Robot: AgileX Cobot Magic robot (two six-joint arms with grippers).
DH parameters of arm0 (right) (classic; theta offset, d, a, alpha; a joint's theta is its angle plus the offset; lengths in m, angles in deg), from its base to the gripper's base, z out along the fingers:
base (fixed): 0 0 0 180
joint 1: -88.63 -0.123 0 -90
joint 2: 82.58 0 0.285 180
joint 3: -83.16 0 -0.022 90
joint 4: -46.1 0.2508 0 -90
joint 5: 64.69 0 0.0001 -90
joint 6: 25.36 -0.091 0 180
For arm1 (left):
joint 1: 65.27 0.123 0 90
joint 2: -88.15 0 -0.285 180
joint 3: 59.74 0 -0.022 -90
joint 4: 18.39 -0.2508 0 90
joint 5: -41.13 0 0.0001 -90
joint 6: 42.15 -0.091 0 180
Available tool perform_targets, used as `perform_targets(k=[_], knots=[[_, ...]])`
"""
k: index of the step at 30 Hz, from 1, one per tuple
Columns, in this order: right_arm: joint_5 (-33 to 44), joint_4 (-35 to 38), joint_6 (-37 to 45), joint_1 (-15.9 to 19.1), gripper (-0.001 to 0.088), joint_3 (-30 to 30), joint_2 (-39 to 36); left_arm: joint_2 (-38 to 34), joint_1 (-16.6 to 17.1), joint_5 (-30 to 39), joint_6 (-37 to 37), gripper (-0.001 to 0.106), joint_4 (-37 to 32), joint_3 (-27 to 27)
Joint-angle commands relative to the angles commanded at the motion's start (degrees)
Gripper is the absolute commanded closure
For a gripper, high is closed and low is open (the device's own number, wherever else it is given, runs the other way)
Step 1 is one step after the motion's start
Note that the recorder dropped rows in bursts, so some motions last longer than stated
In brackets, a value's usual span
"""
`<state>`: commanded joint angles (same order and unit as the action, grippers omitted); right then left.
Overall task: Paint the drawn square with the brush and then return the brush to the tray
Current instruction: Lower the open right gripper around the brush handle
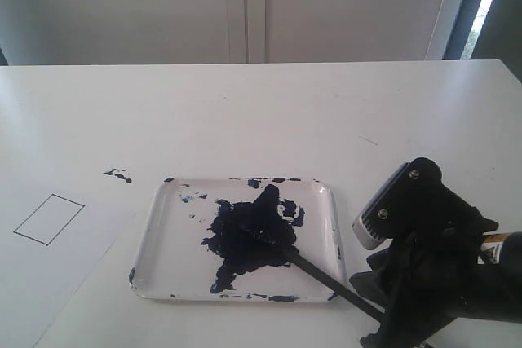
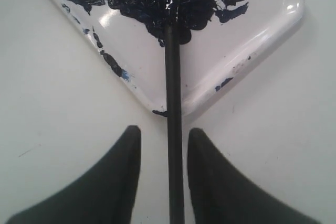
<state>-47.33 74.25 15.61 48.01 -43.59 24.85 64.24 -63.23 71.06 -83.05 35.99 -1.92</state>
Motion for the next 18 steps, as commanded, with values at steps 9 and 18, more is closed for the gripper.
perform_targets(k=[9, 18], knots=[[-0.34, -1.61, 0.00, 0.00, 0.0532, 0.00, -5.41, 0.00, 0.00, 0.00, 0.00, 0.105, 0.00, 0.00], [-0.70, -4.38, 0.00, 0.00, 0.0530, 0.00, -8.00, 0.00, 0.00, 0.00, 0.00, 0.105, 0.00, 0.00]])
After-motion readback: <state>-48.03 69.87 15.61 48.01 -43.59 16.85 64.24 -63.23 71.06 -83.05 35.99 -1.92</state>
